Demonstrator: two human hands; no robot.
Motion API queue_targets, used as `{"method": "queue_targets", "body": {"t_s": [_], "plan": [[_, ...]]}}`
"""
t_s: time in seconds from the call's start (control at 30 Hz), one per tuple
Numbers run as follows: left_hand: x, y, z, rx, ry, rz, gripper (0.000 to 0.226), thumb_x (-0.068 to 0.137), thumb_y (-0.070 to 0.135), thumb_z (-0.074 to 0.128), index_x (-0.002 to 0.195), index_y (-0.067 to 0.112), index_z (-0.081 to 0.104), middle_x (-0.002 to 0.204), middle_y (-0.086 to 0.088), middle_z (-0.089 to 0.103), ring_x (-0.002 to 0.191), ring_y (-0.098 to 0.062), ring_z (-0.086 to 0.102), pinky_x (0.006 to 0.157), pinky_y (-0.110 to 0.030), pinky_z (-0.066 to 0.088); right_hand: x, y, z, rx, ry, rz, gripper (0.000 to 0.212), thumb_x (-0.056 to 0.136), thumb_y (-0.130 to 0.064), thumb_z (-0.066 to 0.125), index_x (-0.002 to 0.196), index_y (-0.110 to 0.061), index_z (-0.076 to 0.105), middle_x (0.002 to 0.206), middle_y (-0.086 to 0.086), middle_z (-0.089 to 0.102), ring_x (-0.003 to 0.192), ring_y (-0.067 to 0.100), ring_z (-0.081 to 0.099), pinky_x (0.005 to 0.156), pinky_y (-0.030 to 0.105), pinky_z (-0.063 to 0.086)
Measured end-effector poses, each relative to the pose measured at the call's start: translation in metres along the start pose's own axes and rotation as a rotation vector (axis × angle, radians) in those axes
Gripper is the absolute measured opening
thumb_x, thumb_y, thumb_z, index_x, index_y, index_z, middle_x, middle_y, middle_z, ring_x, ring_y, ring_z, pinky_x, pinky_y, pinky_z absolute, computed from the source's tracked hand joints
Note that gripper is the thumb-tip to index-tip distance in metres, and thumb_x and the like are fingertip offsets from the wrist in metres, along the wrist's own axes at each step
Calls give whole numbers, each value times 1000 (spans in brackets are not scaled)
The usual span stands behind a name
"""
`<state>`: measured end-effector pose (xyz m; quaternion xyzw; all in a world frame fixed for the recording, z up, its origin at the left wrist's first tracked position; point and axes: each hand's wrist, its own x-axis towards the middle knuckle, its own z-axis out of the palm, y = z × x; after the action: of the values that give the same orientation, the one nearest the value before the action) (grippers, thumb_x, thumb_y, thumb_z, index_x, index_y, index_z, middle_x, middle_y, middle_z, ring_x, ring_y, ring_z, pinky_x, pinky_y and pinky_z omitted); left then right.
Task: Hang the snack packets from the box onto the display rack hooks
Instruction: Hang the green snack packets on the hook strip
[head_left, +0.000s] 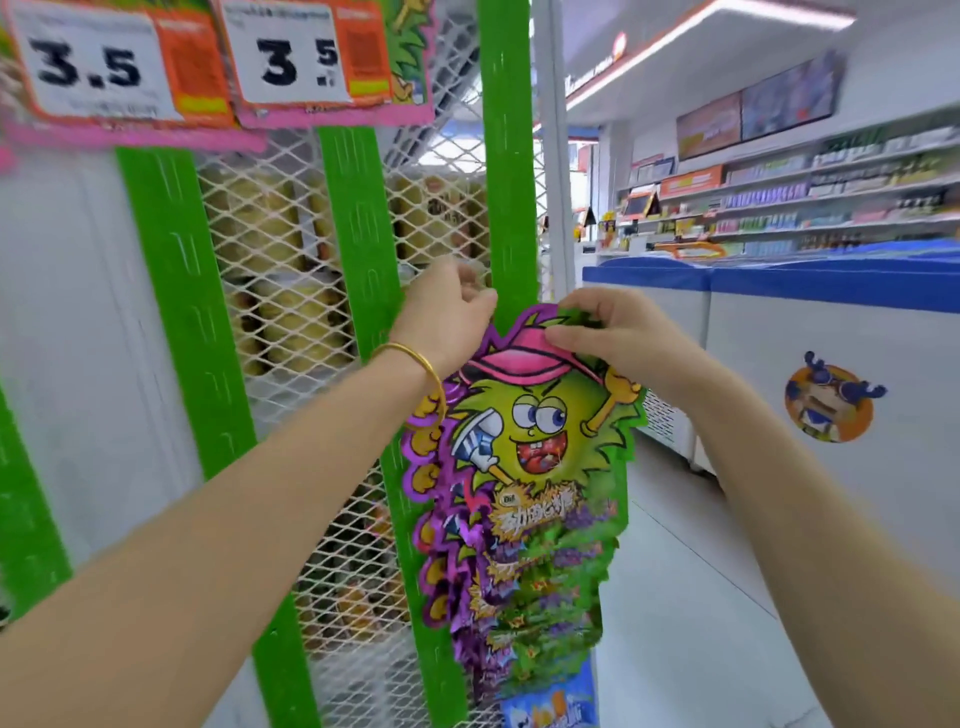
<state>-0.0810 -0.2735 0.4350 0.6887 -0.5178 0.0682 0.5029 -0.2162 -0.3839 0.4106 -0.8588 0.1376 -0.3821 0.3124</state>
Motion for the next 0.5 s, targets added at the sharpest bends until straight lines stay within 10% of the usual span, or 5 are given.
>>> {"method": "queue_targets", "body": {"t_s": [0.5], "plan": [[32,22,11,132,-83,-85,23,98,23,41,83,10,53,65,-3,41,57,-16,37,52,-27,26,36,2,3,-316,337,-159,17,89,-31,60,98,-17,63,84,-5,58,82,17,55,74,34,47]]}}
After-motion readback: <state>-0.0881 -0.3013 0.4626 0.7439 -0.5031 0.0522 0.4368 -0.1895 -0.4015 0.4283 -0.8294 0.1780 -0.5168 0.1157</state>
